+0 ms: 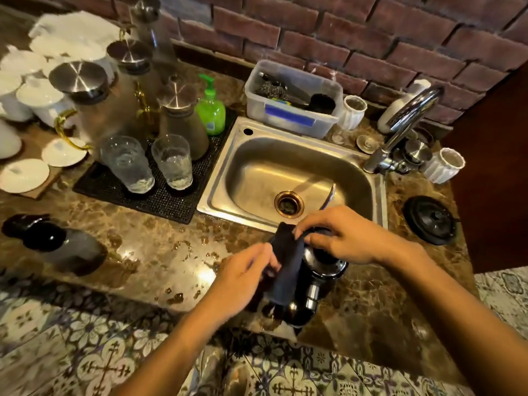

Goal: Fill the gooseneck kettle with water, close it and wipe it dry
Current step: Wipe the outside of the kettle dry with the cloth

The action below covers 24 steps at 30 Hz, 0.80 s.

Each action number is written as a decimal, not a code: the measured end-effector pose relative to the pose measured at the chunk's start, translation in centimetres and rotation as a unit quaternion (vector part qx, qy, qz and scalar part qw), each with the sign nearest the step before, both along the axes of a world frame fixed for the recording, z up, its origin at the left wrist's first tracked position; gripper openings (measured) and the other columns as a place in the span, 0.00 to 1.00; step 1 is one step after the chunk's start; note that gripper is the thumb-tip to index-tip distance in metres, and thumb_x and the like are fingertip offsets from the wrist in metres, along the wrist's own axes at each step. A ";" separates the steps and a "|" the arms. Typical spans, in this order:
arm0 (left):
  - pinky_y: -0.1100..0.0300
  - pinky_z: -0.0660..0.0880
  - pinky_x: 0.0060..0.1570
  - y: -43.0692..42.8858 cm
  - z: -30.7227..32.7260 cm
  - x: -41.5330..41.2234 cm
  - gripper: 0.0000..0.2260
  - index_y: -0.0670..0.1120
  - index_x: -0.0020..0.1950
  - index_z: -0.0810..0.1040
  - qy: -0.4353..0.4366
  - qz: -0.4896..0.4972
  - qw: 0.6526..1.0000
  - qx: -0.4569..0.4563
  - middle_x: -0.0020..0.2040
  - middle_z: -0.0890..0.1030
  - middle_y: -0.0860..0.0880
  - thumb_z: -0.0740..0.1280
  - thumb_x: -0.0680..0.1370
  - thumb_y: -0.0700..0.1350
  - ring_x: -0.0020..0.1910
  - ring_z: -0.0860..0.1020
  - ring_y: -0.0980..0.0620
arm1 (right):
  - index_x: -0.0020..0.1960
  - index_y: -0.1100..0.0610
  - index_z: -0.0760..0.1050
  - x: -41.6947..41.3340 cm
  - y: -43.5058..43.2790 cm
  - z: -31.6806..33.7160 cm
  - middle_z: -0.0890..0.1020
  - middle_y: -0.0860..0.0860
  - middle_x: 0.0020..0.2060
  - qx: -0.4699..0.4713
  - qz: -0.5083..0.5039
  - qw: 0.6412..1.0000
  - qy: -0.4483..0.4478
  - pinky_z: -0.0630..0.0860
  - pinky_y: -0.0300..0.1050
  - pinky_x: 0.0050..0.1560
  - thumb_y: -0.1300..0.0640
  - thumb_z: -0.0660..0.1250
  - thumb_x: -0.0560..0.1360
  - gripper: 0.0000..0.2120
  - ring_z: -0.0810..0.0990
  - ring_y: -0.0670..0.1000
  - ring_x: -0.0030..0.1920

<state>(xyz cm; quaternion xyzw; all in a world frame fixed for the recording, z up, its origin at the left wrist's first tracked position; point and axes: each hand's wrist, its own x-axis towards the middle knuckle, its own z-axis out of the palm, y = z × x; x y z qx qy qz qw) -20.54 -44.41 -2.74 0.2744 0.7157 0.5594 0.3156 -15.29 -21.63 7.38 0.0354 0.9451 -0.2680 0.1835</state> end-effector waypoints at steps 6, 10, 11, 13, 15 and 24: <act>0.58 0.74 0.67 5.2 -3.0 -0.4 0.13 0.54 0.66 0.79 0.113 0.057 0.992 0.026 0.62 0.80 0.58 0.63 0.83 0.46 0.63 0.76 0.66 | 0.56 0.47 0.81 1.4 0.2 -1.4 0.84 0.45 0.54 -0.052 -0.028 0.997 0.042 0.77 0.55 0.59 0.54 0.65 0.76 0.11 0.82 0.48 0.56; 0.46 0.66 0.76 6.9 -5.9 2.9 0.22 0.49 0.74 0.72 0.005 0.099 0.993 0.070 0.73 0.75 0.47 0.54 0.83 0.54 0.74 0.72 0.52 | 0.54 0.52 0.81 3.1 -1.1 -3.6 0.84 0.45 0.55 -0.095 -0.093 0.981 0.142 0.76 0.51 0.62 0.63 0.68 0.73 0.12 0.81 0.45 0.58; 0.41 0.64 0.76 7.0 -6.6 3.6 0.23 0.47 0.76 0.71 0.006 0.110 0.991 0.082 0.75 0.74 0.45 0.54 0.83 0.53 0.76 0.70 0.48 | 0.54 0.53 0.82 3.4 -1.7 -4.2 0.85 0.45 0.54 -0.089 -0.102 0.975 0.178 0.76 0.50 0.62 0.62 0.67 0.72 0.12 0.81 0.45 0.59; 0.38 0.63 0.76 7.1 -7.4 4.1 0.22 0.55 0.77 0.68 0.034 0.111 0.987 0.110 0.76 0.73 0.49 0.53 0.83 0.50 0.77 0.69 0.47 | 0.55 0.54 0.82 3.5 -2.6 -5.3 0.85 0.46 0.54 -0.066 -0.118 0.966 0.222 0.76 0.50 0.61 0.58 0.65 0.71 0.14 0.82 0.46 0.59; 0.39 0.64 0.75 7.2 -7.9 4.2 0.23 0.57 0.78 0.66 0.073 0.100 0.984 0.130 0.76 0.72 0.52 0.53 0.82 0.49 0.76 0.69 0.47 | 0.59 0.52 0.82 3.3 -3.0 -5.8 0.85 0.45 0.56 -0.035 -0.136 0.962 0.233 0.76 0.49 0.62 0.53 0.63 0.74 0.16 0.81 0.45 0.59; 0.52 0.75 0.61 10.8 -5.7 -2.1 0.19 0.43 0.52 0.78 -0.004 -0.009 0.998 0.070 0.51 0.83 0.40 0.55 0.77 0.54 0.54 0.80 0.37 | 0.71 0.56 0.75 2.9 -2.9 -7.5 0.77 0.52 0.70 0.046 -0.139 0.953 0.266 0.65 0.45 0.74 0.54 0.59 0.78 0.23 0.72 0.47 0.72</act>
